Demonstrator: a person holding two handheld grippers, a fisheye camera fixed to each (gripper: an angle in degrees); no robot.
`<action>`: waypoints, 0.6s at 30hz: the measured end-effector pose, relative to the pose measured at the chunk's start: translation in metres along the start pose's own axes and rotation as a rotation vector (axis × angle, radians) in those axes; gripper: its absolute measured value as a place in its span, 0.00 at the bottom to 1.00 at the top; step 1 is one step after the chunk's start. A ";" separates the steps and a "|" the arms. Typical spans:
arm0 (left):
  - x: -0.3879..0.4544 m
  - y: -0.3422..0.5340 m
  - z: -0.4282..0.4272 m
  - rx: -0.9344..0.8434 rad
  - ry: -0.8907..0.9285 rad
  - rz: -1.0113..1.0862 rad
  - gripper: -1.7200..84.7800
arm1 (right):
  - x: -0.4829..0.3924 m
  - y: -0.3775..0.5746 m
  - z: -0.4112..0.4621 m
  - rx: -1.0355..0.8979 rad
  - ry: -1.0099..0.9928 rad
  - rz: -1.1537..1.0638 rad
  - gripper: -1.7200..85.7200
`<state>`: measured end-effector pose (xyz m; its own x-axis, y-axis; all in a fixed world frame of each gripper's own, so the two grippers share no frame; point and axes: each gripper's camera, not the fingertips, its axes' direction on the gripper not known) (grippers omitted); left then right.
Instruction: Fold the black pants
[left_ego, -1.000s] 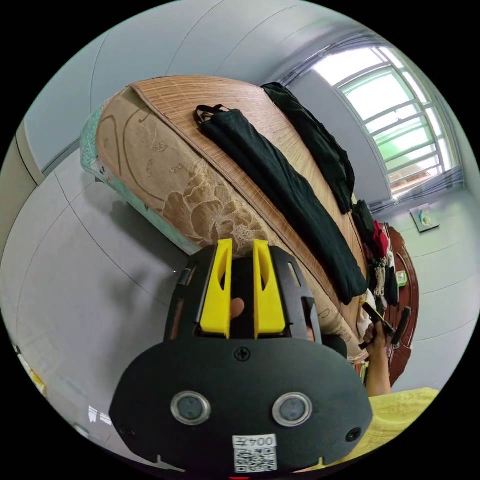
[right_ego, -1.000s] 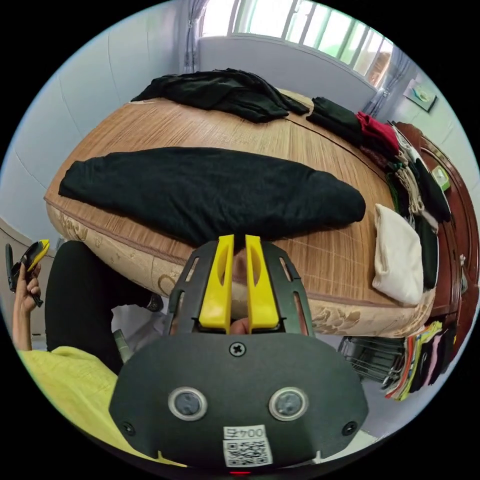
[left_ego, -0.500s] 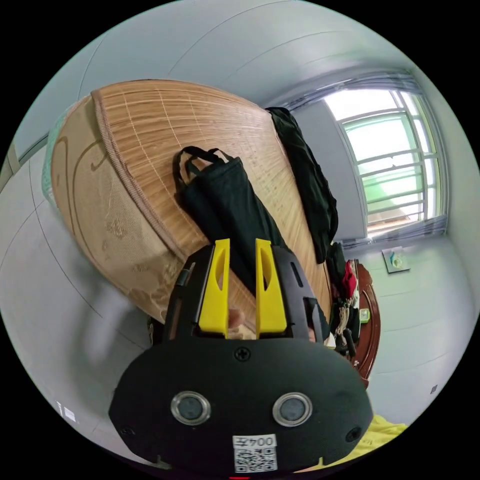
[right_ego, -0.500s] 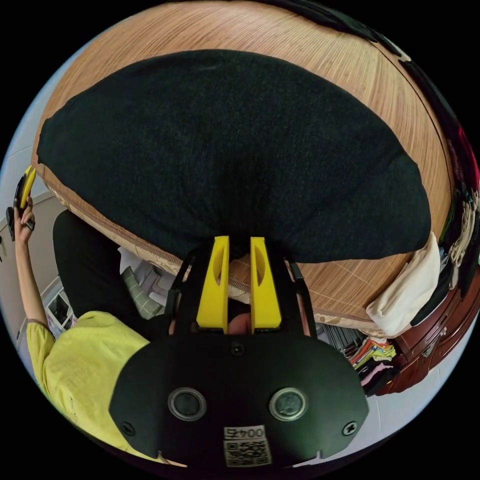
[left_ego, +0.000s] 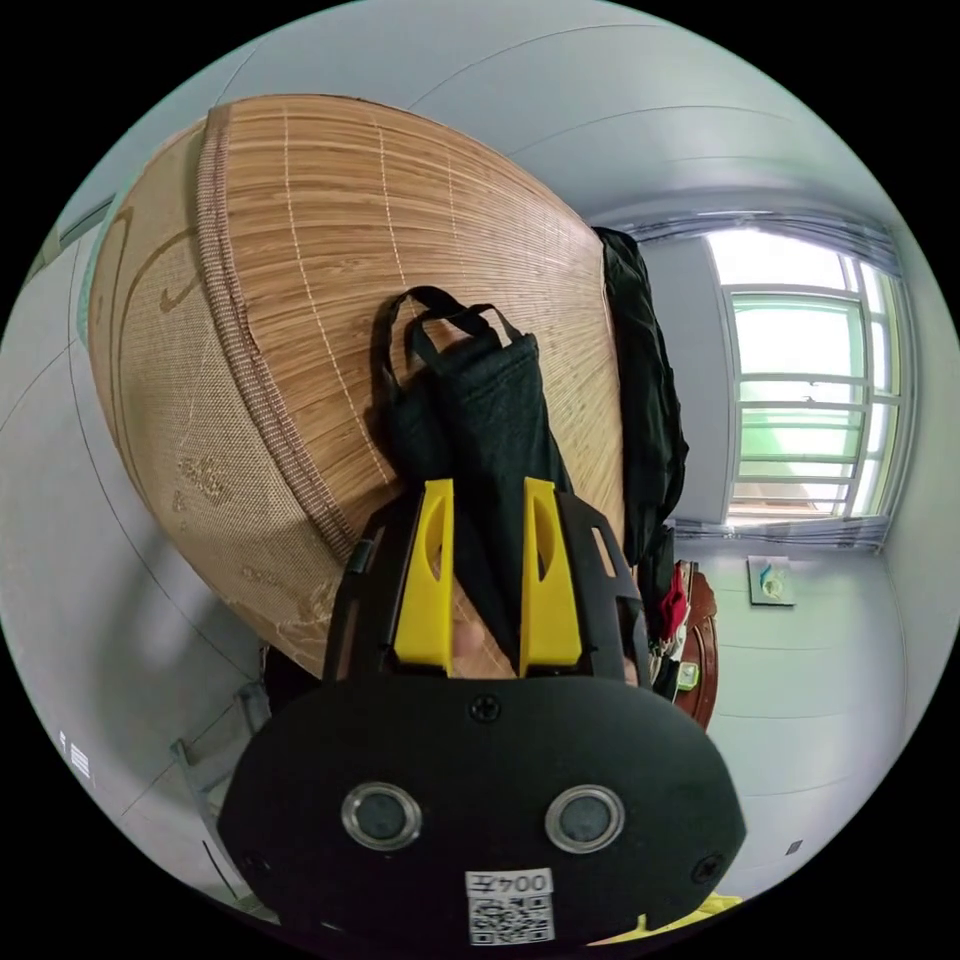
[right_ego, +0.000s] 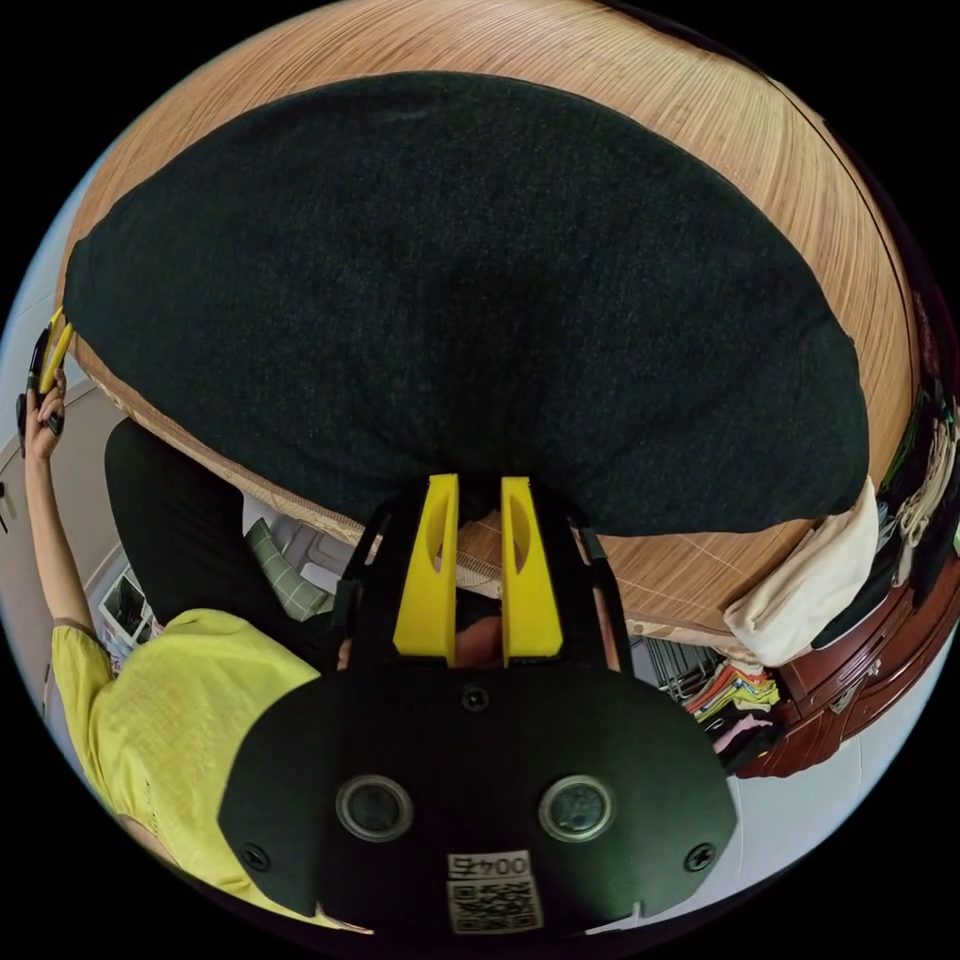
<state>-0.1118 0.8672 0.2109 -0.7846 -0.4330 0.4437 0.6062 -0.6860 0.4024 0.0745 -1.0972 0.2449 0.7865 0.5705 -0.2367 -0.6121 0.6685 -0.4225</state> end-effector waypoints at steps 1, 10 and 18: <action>-0.002 -0.002 0.000 0.006 -0.001 0.002 0.10 | 0.000 -0.004 -0.002 -0.003 0.005 0.000 0.11; 0.061 0.018 -0.052 0.089 -0.035 0.238 0.05 | 0.006 -0.023 -0.014 0.006 0.018 0.008 0.11; -0.015 0.017 -0.033 0.060 0.045 0.108 0.08 | 0.007 -0.036 -0.015 -0.019 0.037 -0.003 0.11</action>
<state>-0.0942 0.8421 0.1846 -0.7186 -0.5291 0.4513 0.6930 -0.5986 0.4018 0.1037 -1.1244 0.2453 0.7910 0.5504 -0.2673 -0.6083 0.6607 -0.4398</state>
